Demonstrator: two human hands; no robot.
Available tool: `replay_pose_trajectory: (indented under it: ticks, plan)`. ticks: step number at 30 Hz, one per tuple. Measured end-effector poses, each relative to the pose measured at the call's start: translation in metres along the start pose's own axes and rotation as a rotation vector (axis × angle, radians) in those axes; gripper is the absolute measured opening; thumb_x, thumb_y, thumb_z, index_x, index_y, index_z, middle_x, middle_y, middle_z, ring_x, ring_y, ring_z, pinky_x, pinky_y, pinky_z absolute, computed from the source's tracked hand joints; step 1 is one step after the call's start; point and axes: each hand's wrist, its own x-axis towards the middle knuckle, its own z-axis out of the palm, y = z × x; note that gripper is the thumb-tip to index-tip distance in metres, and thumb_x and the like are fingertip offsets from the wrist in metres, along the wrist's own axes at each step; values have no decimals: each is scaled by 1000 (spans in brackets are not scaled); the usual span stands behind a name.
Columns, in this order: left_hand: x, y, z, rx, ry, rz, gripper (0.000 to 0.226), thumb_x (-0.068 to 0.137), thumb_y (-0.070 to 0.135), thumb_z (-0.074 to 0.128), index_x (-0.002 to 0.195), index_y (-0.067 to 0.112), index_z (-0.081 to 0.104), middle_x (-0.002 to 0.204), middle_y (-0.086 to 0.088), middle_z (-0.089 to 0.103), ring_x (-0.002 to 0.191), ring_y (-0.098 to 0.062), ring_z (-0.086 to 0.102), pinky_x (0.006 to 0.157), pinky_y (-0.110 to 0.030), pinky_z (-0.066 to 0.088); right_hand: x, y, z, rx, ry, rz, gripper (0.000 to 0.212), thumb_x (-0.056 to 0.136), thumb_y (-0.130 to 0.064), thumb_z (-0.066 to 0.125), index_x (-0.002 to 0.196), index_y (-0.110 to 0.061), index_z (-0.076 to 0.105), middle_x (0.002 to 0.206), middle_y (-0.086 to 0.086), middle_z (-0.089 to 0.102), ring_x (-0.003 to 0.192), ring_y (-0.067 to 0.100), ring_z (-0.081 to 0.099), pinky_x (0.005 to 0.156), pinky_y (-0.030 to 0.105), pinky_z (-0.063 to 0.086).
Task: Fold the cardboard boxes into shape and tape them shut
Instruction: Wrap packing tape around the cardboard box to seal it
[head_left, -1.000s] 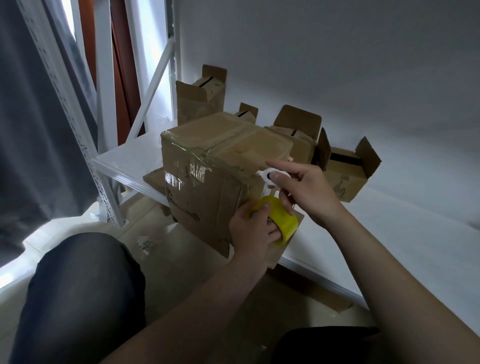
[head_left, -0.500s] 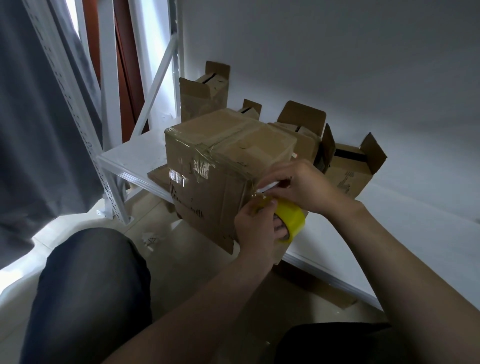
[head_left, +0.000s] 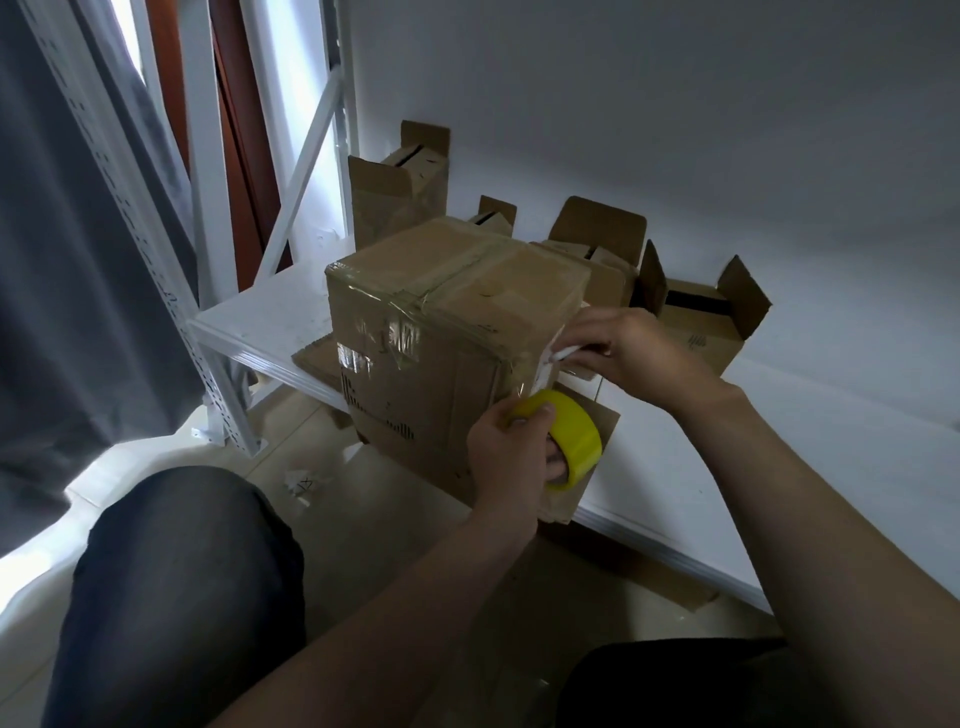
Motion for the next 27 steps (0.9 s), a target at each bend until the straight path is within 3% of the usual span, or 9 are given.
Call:
replay_pose_trajectory:
  ticks: [4,6,10,12,16,19,21,24,27]
  plan:
    - [3,-12,-1,12,-34,-82,30,87,21,78,114,29,68,105,-13,73,98,-29,72,86,-54,60,-25,24,12,62,17,218,17,88,-9,77,103,-14,78,97,-6,68,85,4,61,74,20,50]
    - [4,-17,1,19,-72,-114,40,86,20,79,123,26,65,101,-11,73,89,-26,75,74,-48,63,-42,35,21,101,0,381,17,88,-11,77,104,-17,77,97,-8,64,82,4,59,73,22,50]
    - [8,-26,3,173,-163,-82,37,86,26,78,119,32,64,108,6,61,93,-23,69,59,-33,61,-95,64,43,208,-92,723,17,87,-13,79,102,-20,76,105,-1,72,78,8,65,65,17,49]
    - [11,-30,5,240,-198,-58,28,86,26,78,109,37,67,107,15,56,93,-20,66,61,-36,63,-126,79,57,208,-151,873,18,87,-12,78,105,-16,75,107,5,72,85,14,66,73,21,48]
    - [19,-34,13,357,-272,-54,23,87,27,76,101,44,69,107,25,49,96,-13,59,67,-42,64,-160,102,75,342,-56,1139,25,90,-8,73,115,-8,69,109,16,72,95,28,70,80,29,49]
    - [22,-36,20,433,-319,-33,20,92,29,70,101,47,68,112,21,50,99,-10,54,54,-25,57,-162,107,79,260,-22,1147,34,95,-20,68,127,-13,61,116,12,70,113,30,64,100,38,45]
    - [24,-35,25,471,-361,-10,20,95,29,66,100,48,66,112,20,51,97,-9,53,47,-14,50,-155,100,74,179,31,1075,29,100,-35,61,124,-20,64,112,3,71,111,22,65,105,42,41]
    - [28,-36,31,535,-419,54,21,97,27,63,107,45,65,116,18,54,103,-7,54,65,-22,50,-139,76,60,460,191,899,22,96,-50,59,104,-34,72,106,-12,73,95,3,67,86,27,51]
    - [28,-38,36,619,-497,134,26,98,25,62,118,41,61,120,13,59,109,-6,55,82,-29,46,-126,52,52,587,158,733,13,85,-53,69,96,-48,73,106,-22,70,99,-2,62,80,11,48]
